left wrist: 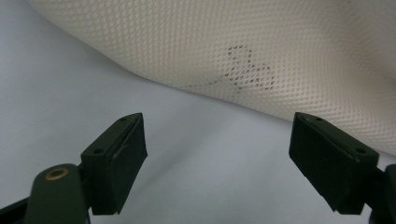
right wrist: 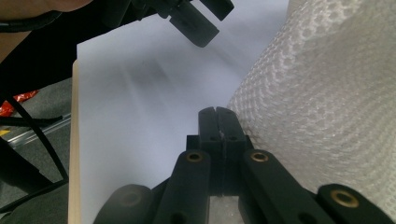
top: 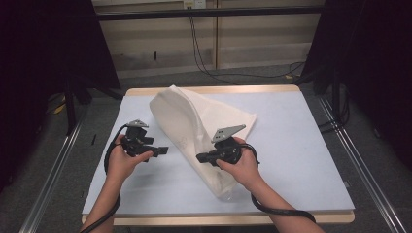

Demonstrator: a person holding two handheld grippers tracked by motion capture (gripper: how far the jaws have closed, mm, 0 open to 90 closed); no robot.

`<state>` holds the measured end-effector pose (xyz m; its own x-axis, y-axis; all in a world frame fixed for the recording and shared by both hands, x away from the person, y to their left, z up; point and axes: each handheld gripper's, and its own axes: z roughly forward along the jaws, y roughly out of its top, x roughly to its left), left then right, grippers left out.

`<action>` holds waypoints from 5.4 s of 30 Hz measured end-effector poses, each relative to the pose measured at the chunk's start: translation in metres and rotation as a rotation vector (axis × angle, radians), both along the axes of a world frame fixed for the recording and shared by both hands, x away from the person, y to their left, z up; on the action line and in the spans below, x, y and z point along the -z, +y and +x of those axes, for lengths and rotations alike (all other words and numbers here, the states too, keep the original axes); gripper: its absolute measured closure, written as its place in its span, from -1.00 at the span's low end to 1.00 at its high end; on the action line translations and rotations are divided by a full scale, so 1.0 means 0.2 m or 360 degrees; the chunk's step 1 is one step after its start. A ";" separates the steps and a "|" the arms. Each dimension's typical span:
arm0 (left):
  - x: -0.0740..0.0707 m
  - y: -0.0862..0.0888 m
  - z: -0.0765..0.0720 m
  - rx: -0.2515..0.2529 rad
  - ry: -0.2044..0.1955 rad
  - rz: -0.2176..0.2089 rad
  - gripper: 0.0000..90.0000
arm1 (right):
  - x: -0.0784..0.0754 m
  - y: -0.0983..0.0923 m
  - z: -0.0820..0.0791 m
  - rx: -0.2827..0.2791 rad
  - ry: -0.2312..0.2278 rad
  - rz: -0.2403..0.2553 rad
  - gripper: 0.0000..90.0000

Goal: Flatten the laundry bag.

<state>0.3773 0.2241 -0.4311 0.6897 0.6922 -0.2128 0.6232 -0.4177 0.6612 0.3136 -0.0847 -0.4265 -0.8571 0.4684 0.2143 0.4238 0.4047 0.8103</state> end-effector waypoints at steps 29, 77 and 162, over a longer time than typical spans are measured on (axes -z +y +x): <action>-0.08 0.11 -0.03 -0.0066 -0.0041 -0.0045 -0.58 | 0.06 0.14 -0.03 -0.0108 0.0033 -0.0062 1.00; -0.19 -0.08 -0.16 0.0053 0.0005 -0.0311 1.00 | 0.09 0.31 0.00 -0.0126 -0.0016 -0.0179 1.00; -0.08 0.02 -0.26 -0.0097 0.0130 -0.0197 0.92 | 0.24 -0.23 0.13 0.0244 -0.0023 -0.0457 -0.01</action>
